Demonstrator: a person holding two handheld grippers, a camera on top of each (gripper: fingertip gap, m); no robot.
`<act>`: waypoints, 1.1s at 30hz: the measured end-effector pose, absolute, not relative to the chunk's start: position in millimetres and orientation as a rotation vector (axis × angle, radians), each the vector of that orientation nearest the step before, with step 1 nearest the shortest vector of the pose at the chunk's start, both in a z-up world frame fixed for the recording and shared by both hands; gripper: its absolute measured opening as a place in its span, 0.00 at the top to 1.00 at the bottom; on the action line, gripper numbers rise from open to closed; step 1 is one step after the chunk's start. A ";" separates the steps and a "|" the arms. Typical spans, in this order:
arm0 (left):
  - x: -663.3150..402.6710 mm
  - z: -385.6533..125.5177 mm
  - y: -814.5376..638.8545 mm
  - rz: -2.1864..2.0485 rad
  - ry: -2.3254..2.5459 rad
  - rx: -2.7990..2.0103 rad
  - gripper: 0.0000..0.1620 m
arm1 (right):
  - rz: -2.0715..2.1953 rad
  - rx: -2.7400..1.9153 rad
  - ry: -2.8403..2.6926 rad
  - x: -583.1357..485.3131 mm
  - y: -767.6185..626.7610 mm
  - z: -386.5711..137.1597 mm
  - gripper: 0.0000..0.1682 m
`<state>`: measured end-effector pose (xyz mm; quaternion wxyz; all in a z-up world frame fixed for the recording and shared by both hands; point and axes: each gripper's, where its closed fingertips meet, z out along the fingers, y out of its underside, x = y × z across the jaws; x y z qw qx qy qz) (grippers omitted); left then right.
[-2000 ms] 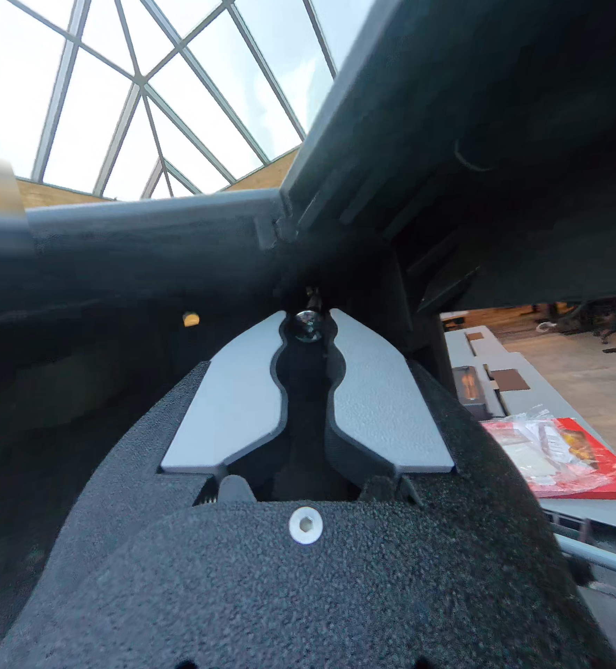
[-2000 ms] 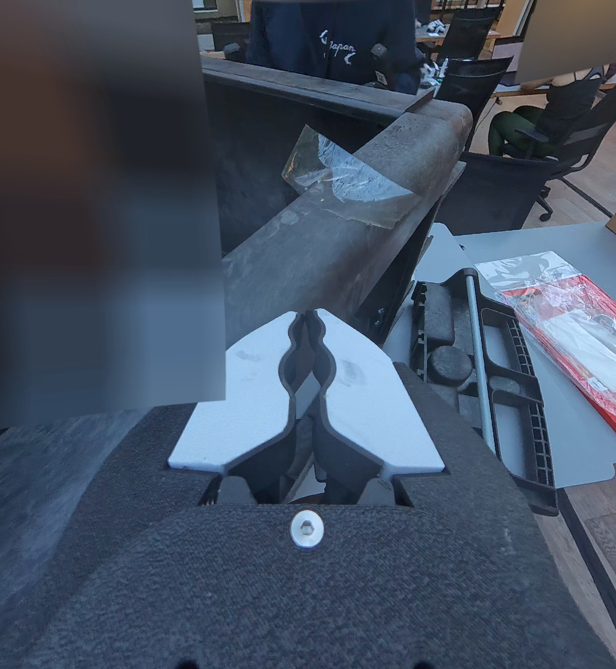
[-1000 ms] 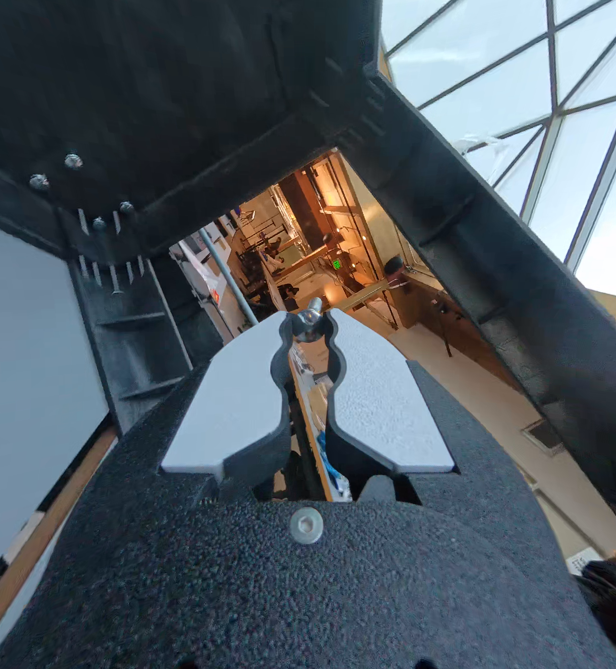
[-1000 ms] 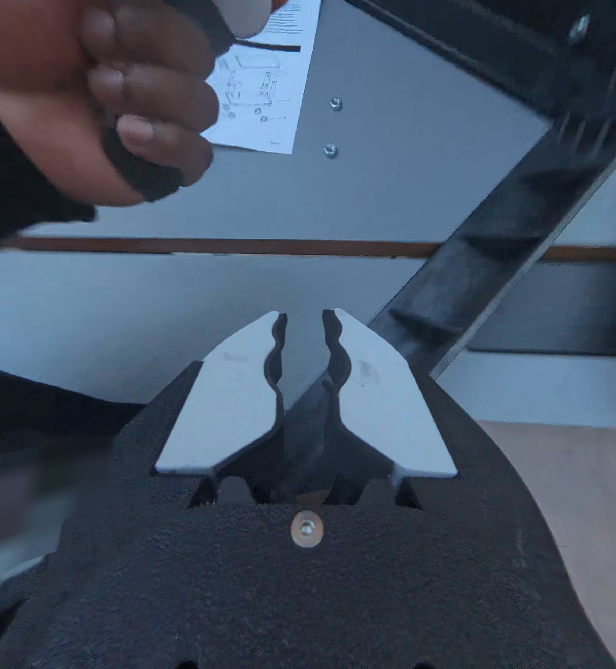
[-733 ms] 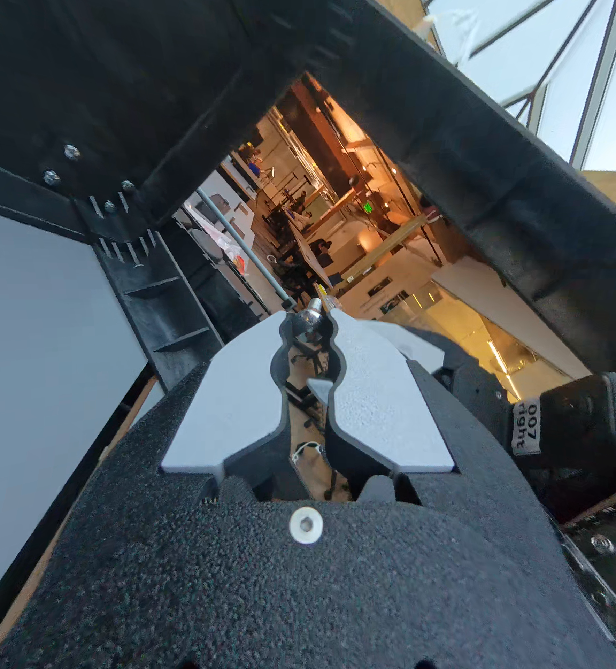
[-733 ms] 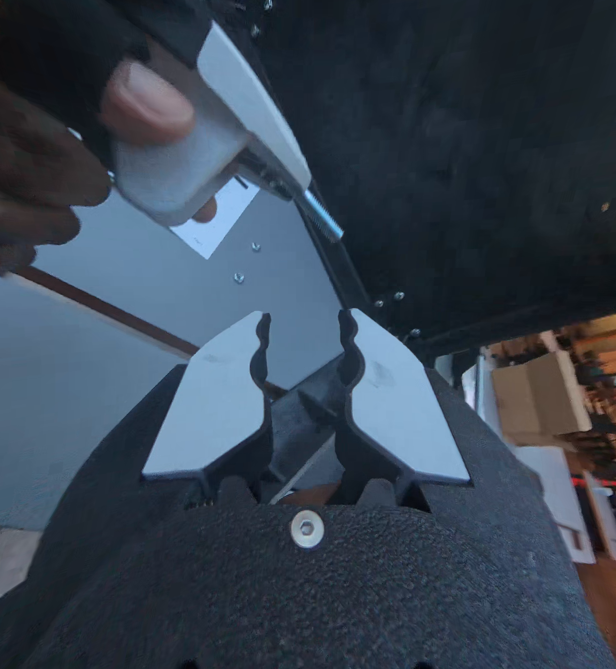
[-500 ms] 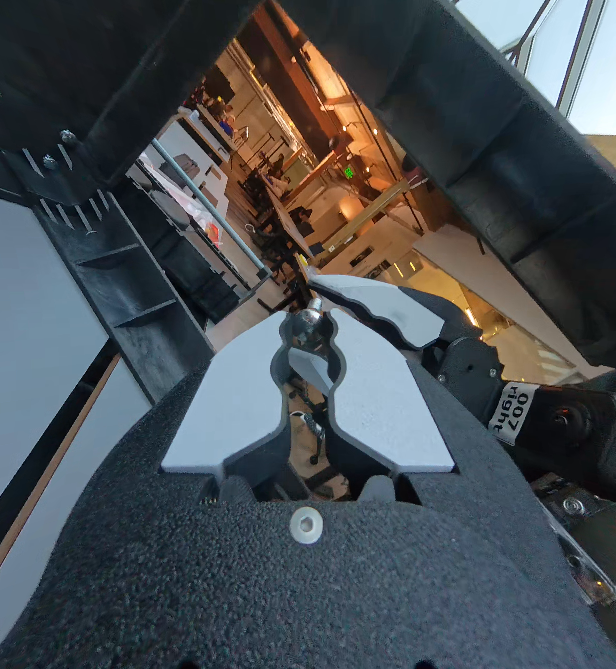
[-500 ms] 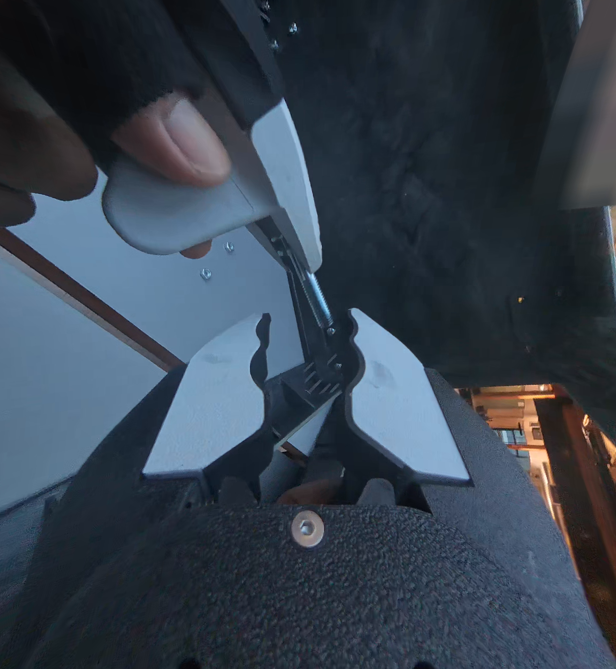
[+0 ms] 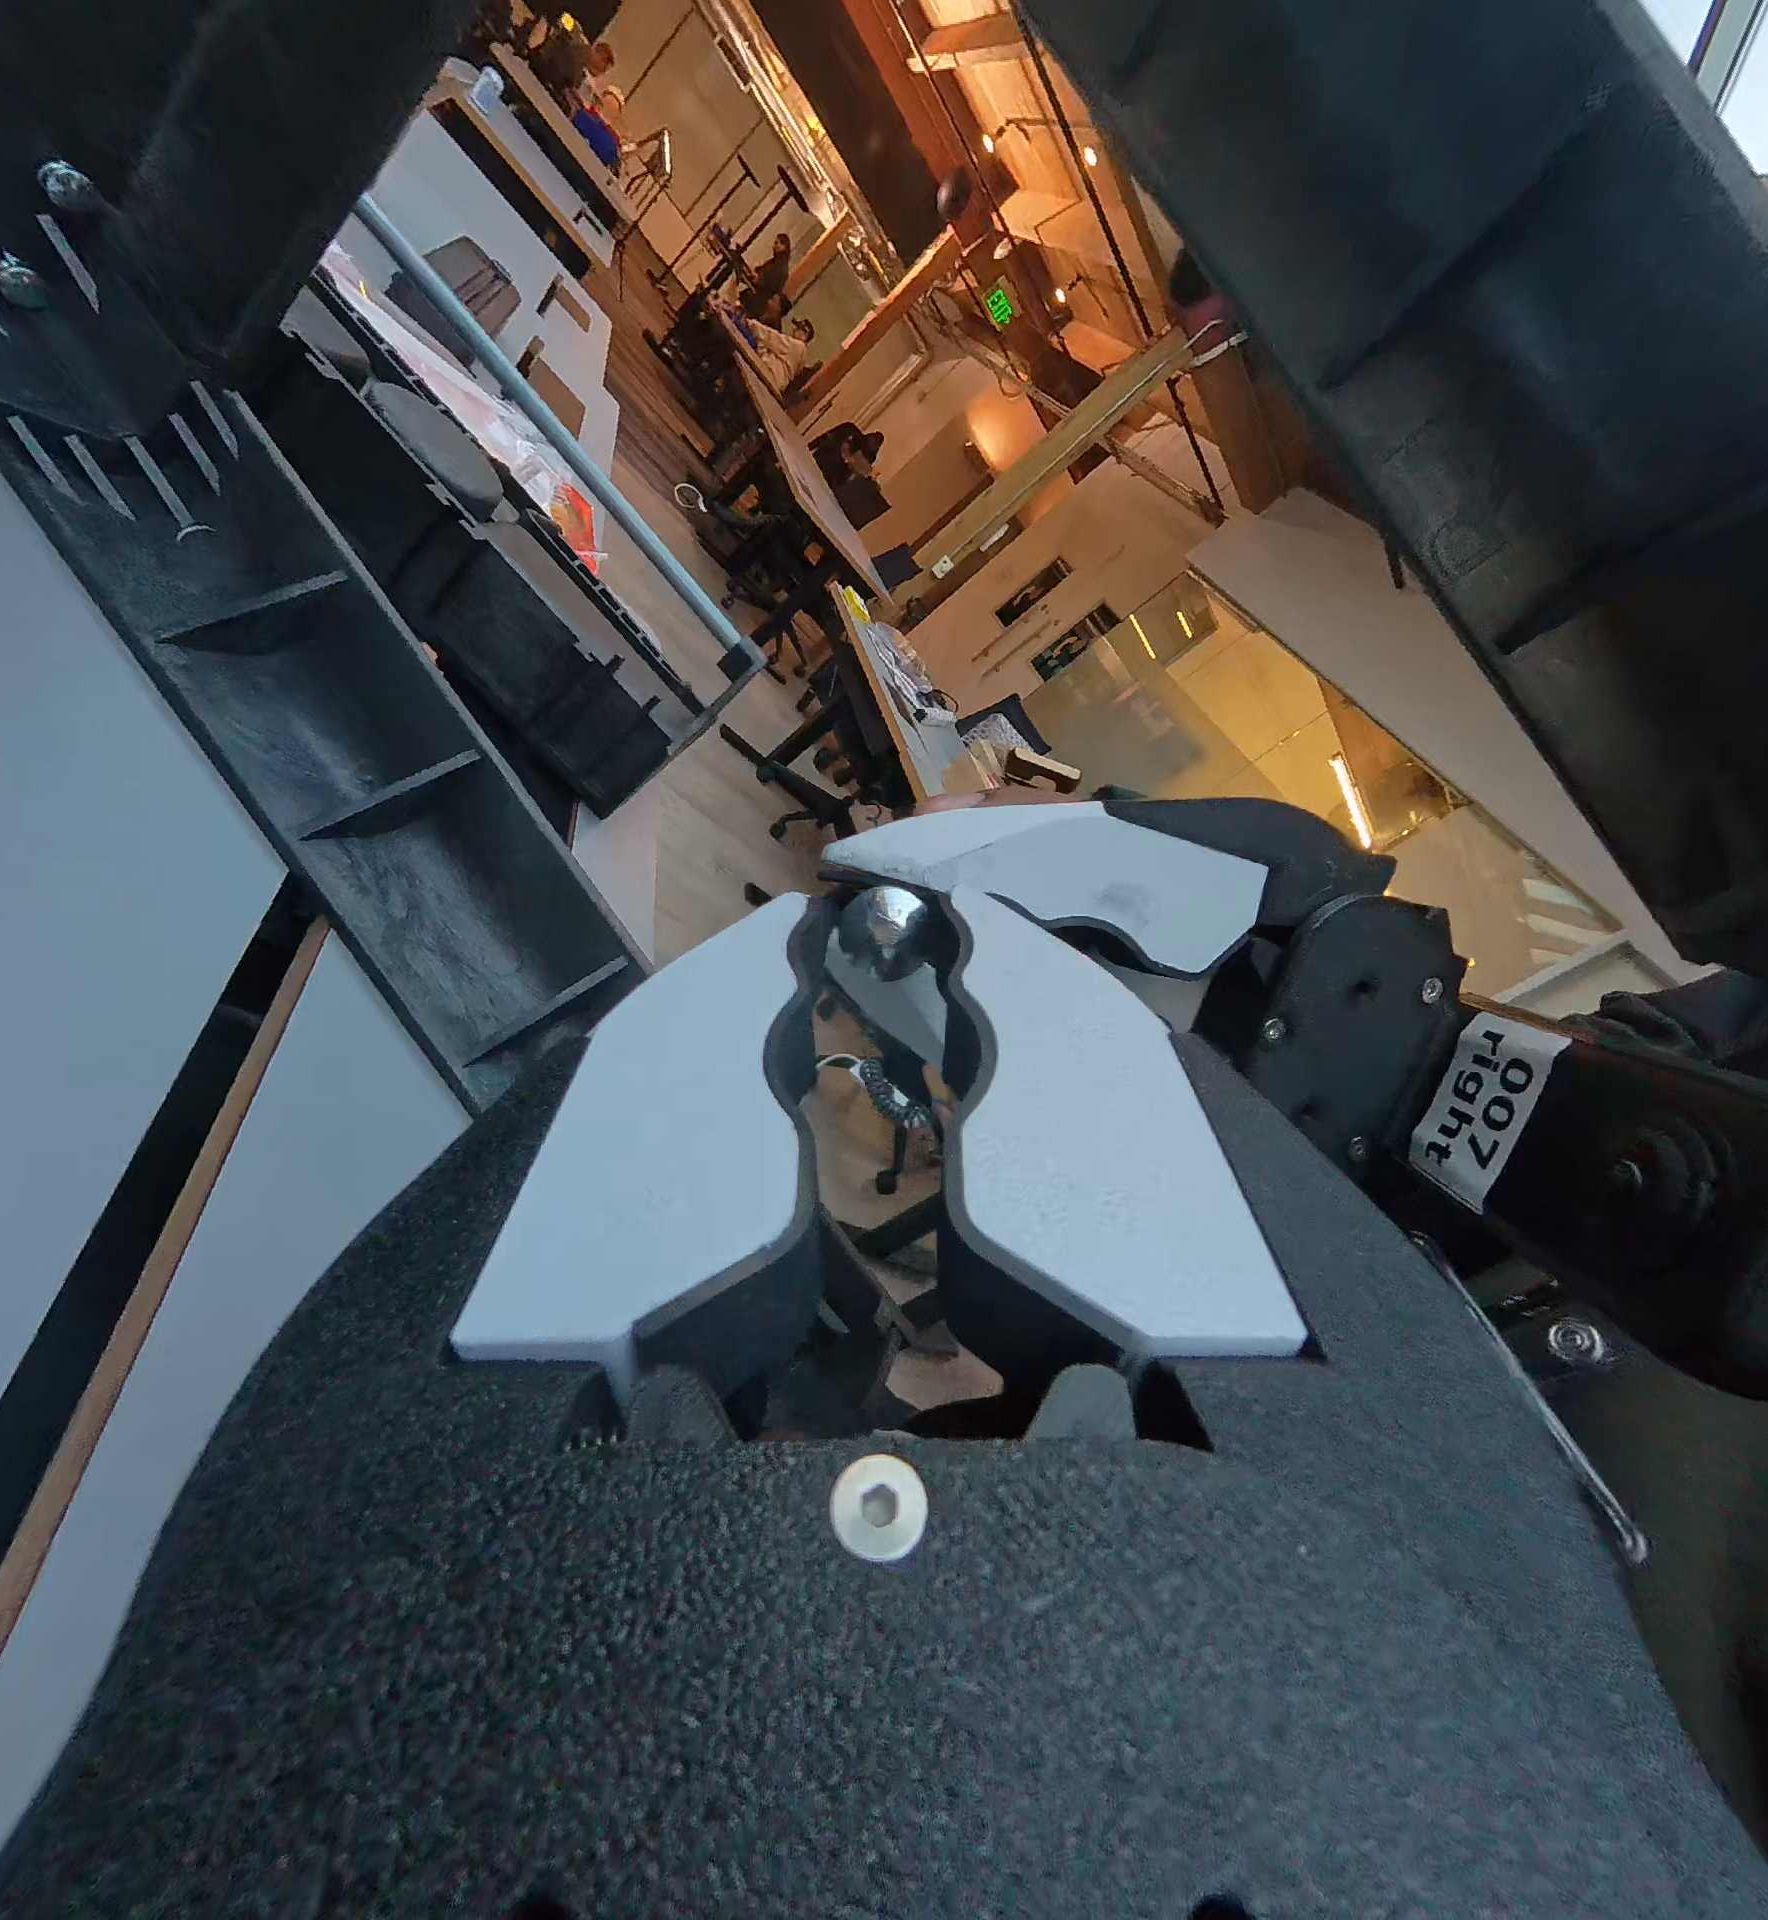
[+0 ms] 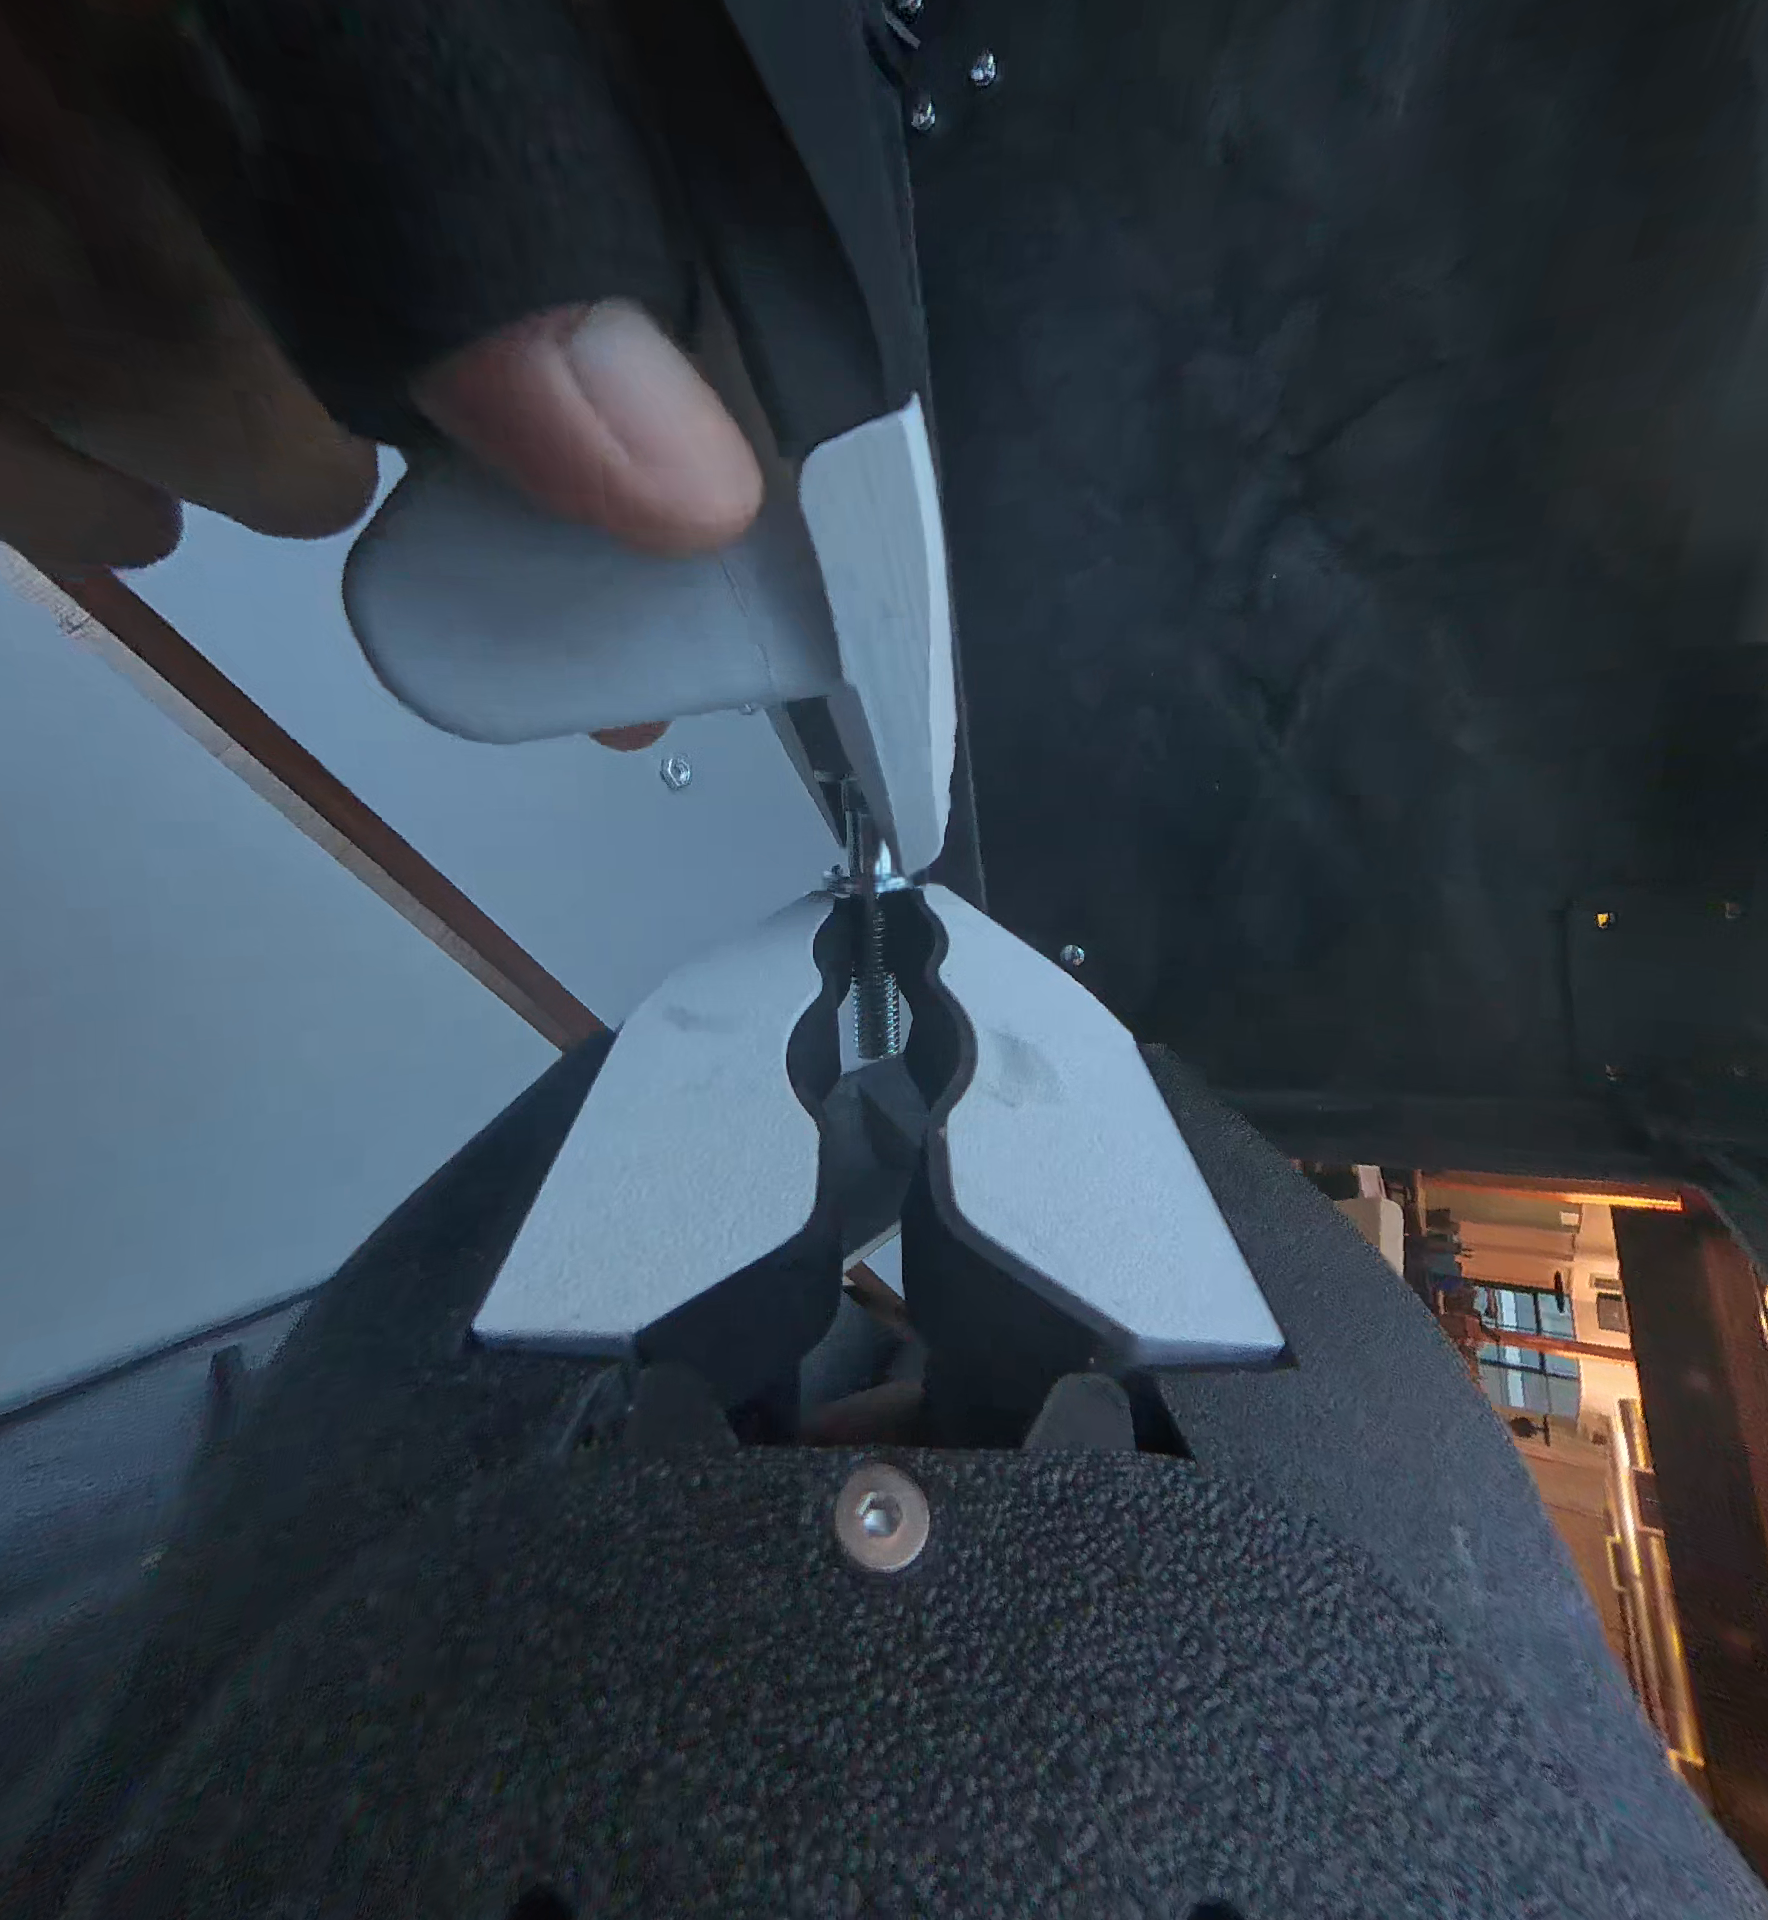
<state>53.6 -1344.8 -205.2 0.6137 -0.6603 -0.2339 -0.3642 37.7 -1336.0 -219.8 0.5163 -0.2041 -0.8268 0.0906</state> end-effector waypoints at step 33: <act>74.4 -216.2 -1348.9 -1.045 -0.546 -1.244 0.82 | -0.118 0.134 -2.220 52.6 -1326.7 -222.3 0.94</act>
